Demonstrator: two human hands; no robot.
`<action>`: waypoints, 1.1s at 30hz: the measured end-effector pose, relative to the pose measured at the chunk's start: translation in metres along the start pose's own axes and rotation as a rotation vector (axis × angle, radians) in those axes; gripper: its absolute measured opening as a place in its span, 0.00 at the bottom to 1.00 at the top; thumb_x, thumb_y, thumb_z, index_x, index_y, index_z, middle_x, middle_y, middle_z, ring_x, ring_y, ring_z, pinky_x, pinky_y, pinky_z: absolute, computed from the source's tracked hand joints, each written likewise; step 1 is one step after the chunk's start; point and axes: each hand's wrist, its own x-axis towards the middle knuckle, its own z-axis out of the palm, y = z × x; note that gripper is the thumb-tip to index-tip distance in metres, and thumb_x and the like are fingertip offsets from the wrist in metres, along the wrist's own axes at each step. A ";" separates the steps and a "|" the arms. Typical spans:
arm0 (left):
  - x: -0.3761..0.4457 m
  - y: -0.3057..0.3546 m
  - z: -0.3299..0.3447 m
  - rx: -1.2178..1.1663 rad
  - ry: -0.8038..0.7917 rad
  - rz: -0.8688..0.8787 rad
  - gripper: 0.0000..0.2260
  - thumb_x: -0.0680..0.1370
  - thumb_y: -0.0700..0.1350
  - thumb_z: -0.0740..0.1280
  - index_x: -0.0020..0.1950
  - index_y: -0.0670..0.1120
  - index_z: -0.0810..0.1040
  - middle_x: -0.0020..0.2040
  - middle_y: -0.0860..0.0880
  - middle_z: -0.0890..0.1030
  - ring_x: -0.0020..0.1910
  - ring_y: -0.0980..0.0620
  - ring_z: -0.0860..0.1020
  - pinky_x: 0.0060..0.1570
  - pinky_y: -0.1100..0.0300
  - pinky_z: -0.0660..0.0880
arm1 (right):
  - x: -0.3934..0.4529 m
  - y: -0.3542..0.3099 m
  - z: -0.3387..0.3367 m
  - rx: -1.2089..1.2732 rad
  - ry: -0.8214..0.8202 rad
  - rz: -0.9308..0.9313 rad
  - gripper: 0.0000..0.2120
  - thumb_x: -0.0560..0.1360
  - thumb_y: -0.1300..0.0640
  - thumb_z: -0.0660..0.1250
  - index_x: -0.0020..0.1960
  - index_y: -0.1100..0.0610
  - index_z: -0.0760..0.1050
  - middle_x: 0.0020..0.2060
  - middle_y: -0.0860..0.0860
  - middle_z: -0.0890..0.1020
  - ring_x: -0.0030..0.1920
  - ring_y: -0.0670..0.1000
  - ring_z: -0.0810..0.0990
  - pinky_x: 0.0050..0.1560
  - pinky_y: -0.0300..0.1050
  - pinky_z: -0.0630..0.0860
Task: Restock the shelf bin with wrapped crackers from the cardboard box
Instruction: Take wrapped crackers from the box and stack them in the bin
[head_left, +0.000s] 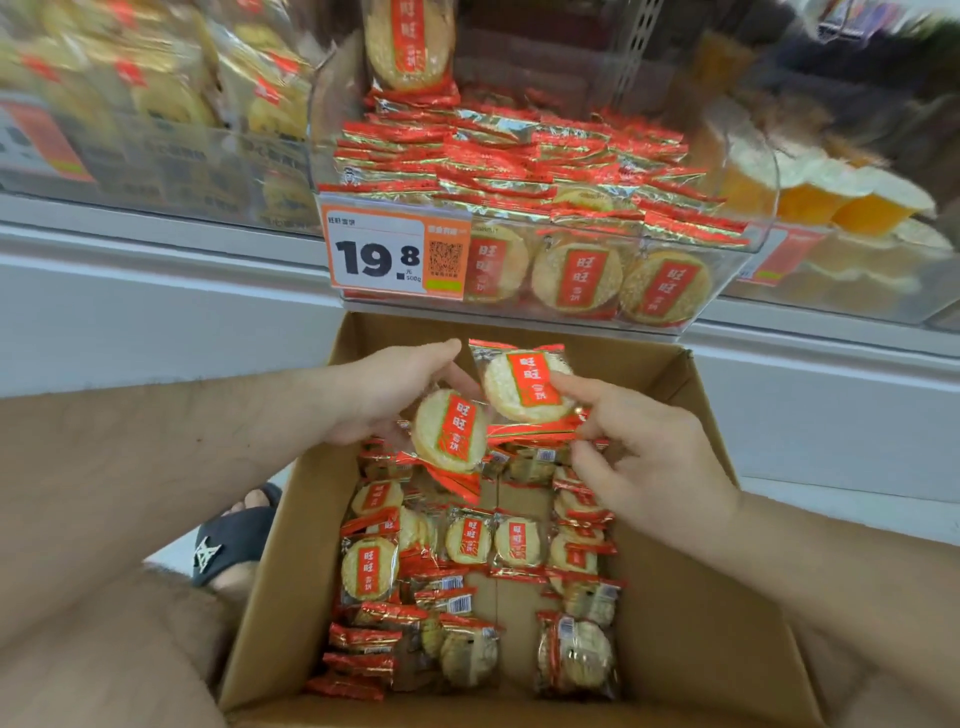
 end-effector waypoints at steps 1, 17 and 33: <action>0.000 0.002 0.002 -0.088 -0.035 0.010 0.28 0.81 0.65 0.48 0.57 0.49 0.81 0.54 0.44 0.84 0.56 0.44 0.81 0.62 0.41 0.72 | 0.003 -0.004 0.001 0.009 0.032 -0.037 0.08 0.71 0.61 0.65 0.34 0.62 0.75 0.57 0.53 0.82 0.57 0.42 0.78 0.57 0.28 0.72; -0.044 0.050 -0.003 -0.206 0.028 0.513 0.20 0.71 0.31 0.73 0.55 0.49 0.72 0.49 0.47 0.84 0.48 0.48 0.84 0.49 0.52 0.81 | 0.056 -0.029 -0.013 0.330 0.208 0.447 0.11 0.69 0.48 0.73 0.47 0.47 0.73 0.38 0.50 0.80 0.30 0.47 0.74 0.33 0.40 0.72; -0.076 0.070 -0.008 0.250 0.083 0.862 0.44 0.73 0.36 0.74 0.71 0.72 0.53 0.72 0.60 0.61 0.52 0.78 0.71 0.52 0.54 0.80 | 0.086 -0.044 -0.033 0.893 -0.151 0.807 0.18 0.62 0.50 0.74 0.47 0.59 0.78 0.30 0.49 0.79 0.28 0.46 0.74 0.30 0.39 0.71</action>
